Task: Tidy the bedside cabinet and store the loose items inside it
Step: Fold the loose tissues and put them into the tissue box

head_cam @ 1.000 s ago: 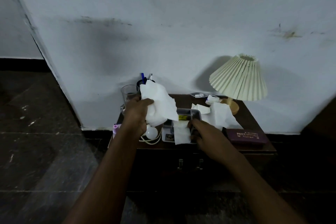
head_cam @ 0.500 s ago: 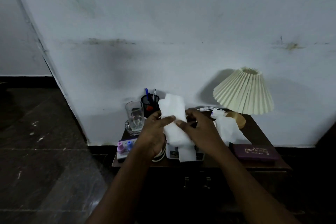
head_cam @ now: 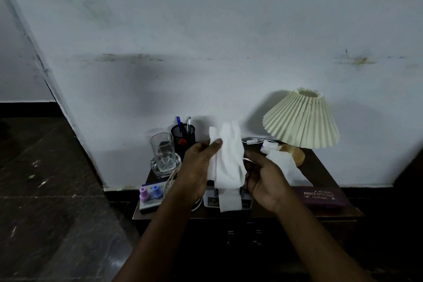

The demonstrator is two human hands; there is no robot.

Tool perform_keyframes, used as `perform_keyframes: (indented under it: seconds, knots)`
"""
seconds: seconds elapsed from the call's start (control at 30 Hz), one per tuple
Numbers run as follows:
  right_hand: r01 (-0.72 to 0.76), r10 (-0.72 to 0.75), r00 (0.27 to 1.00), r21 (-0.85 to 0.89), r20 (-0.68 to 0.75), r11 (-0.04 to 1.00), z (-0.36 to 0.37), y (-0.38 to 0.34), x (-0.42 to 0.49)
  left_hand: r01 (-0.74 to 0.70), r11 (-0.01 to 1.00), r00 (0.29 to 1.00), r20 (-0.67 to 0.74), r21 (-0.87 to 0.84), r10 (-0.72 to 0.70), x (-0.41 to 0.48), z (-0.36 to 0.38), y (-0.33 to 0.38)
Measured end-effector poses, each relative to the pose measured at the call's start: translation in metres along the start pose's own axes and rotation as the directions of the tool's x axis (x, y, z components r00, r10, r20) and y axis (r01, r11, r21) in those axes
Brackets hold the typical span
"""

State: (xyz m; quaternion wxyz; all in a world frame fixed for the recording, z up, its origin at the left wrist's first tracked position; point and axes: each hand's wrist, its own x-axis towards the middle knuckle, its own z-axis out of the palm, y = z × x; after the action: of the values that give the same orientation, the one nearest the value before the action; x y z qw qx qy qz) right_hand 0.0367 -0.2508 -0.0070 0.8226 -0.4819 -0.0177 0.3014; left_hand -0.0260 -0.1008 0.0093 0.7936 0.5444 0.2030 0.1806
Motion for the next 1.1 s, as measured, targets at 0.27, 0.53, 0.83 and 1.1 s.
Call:
perform_keyframes:
  seconds: [0.27, 0.53, 0.83, 1.1]
  knots:
    - [-0.118, 0.065, 0.951, 0.160, 0.303, 0.980, -0.002, -0.017, -0.017, -0.148, 0.966, 0.987, -0.034, 0.212, 0.159, -0.006, 0.006, 0.001]
    - [0.067, 0.026, 0.881, -0.179, 0.473, 0.982, 0.002, -0.007, -0.022, -0.223, 0.924, 0.957, -0.113, 0.312, 0.269, -0.009, 0.009, -0.001]
    - [-0.034, 0.032, 0.999, 0.316, 0.009, 0.948, -0.003, -0.002, -0.010, 0.054, 0.997, 0.996, -0.071, -0.059, -0.058, -0.004, 0.007, 0.004]
    - [0.315, -0.274, 0.941, -0.215, 0.201, 0.925, 0.012, 0.004, -0.022, 0.029, 0.998, 0.996, -0.085, -0.055, -0.034, -0.009, 0.021, -0.003]
